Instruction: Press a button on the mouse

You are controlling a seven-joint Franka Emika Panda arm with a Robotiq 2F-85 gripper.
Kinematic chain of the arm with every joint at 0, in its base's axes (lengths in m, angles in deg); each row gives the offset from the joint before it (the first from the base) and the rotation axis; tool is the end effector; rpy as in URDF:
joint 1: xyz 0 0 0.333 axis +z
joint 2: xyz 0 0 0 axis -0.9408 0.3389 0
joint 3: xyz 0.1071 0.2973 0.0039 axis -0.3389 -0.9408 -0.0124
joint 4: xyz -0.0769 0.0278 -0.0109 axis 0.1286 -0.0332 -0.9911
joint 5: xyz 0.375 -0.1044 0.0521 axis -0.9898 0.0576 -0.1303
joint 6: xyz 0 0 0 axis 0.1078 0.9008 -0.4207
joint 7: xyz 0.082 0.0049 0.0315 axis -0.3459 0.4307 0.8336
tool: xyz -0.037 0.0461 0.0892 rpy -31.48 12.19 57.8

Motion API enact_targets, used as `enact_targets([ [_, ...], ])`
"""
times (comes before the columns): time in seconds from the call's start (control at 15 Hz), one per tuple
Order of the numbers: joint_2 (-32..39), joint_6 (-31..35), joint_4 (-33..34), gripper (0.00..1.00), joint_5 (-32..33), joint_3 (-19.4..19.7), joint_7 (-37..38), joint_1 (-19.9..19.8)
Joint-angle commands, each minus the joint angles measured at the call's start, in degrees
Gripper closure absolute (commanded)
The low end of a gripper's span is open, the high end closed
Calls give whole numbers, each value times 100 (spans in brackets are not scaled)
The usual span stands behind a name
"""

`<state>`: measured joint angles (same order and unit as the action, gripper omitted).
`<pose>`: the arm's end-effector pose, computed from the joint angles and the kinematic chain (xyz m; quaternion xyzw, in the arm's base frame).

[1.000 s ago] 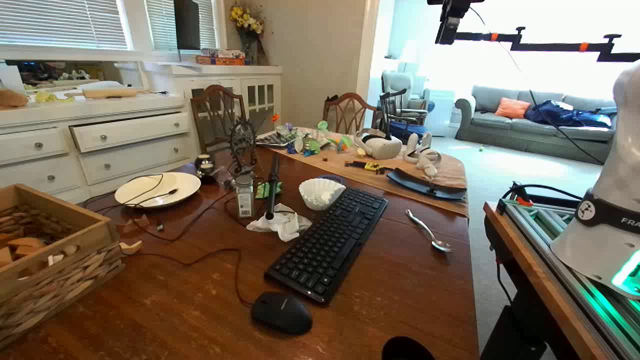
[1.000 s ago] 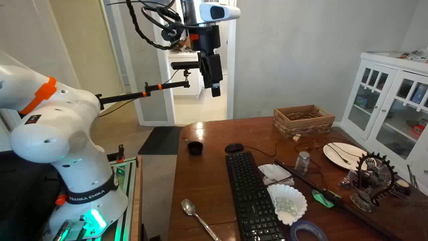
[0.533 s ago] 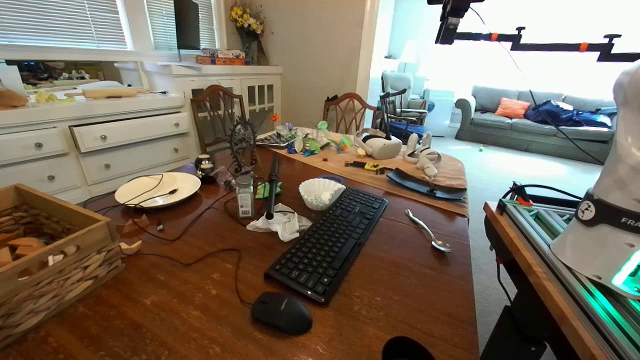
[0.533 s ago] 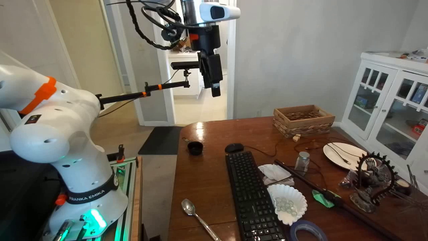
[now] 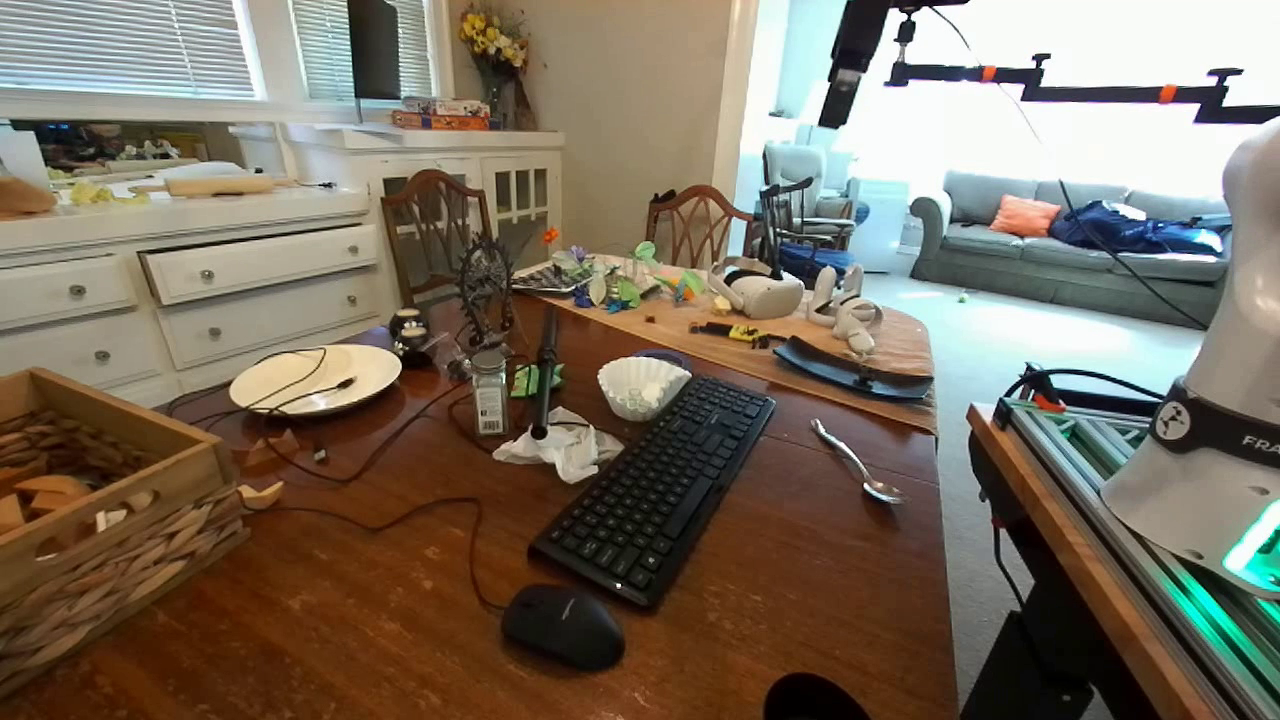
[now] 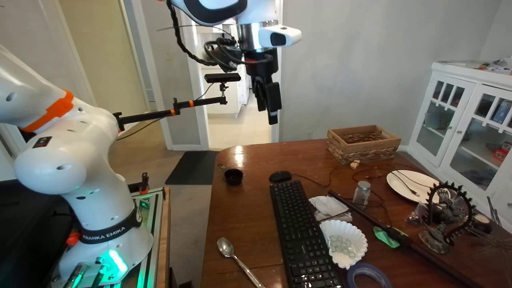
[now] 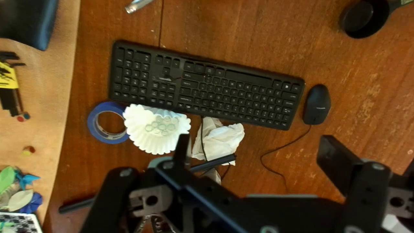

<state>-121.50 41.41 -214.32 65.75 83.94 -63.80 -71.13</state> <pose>0.3932 -0.0173 0.5064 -0.9975 0.0141 -0.0689 0.0102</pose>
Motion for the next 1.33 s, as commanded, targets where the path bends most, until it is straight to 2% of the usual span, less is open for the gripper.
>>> enact_targets([
  [0.0,1394,732,512,0,-637,21,-167,355],
  [0.33,3027,888,1523,0,-726,-332,32,526],
  [0.73,4465,464,2997,0,-270,-718,250,750],
  [0.87,4864,166,3512,0,-35,-792,600,919],
  [1.13,5517,-250,4344,0,649,-723,1851,1404],
  [1.27,5773,-444,4657,0,778,-677,2392,1590],
])
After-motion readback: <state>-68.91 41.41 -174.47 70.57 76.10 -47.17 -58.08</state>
